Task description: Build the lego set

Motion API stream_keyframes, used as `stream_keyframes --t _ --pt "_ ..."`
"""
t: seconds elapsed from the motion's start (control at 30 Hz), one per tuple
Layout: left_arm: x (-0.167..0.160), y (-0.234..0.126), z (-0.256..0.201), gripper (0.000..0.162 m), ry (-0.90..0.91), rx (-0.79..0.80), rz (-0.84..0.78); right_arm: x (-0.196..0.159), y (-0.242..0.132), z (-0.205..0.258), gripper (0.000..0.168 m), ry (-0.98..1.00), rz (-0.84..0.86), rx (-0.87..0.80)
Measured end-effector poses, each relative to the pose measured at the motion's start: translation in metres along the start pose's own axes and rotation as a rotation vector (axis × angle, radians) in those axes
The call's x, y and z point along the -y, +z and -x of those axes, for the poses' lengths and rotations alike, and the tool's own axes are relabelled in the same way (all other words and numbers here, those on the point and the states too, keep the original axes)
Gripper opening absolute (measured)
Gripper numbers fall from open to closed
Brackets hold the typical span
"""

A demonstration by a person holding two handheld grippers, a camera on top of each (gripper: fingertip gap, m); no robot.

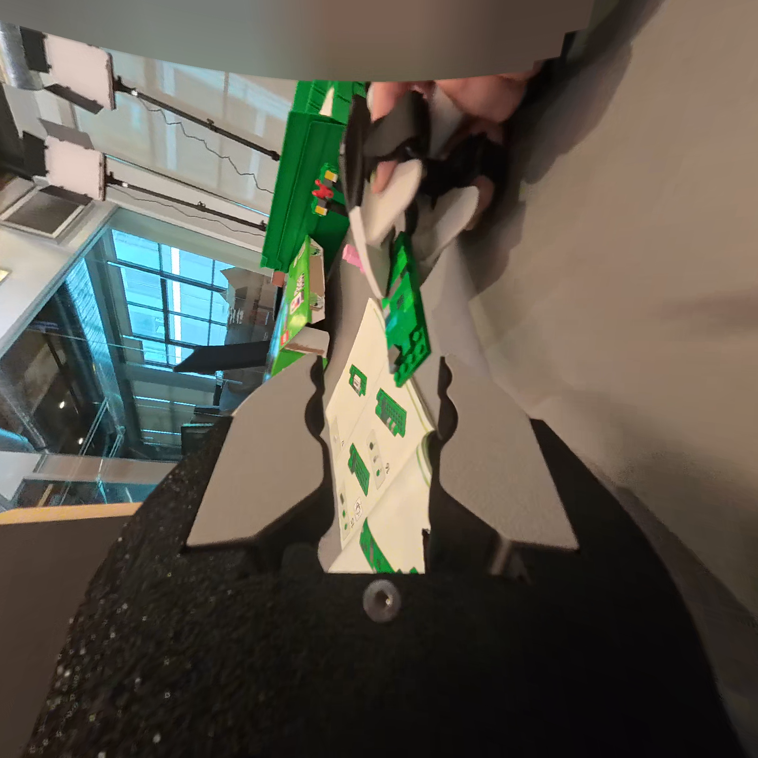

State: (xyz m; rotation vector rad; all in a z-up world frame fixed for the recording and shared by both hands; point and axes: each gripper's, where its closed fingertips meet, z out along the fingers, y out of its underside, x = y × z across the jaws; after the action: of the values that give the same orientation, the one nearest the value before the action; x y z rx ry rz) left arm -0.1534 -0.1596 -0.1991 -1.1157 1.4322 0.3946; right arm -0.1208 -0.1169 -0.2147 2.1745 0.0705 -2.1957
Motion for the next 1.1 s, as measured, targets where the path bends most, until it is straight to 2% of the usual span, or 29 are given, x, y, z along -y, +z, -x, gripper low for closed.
stream_keyframes --t 0.23,0.6,1.1 --pt "-0.004 0.011 -0.014 0.042 0.095 -0.022 -0.001 -0.002 0.000 0.000 0.006 0.017 0.025 -0.006" --pt "-0.003 0.017 -0.016 0.019 0.081 -0.034 -0.015 -0.004 0.001 -0.001 0.006 0.026 0.052 -0.017" --pt "0.001 0.013 -0.013 0.006 0.093 -0.034 -0.047 -0.008 0.001 -0.002 0.007 0.042 0.119 -0.031"
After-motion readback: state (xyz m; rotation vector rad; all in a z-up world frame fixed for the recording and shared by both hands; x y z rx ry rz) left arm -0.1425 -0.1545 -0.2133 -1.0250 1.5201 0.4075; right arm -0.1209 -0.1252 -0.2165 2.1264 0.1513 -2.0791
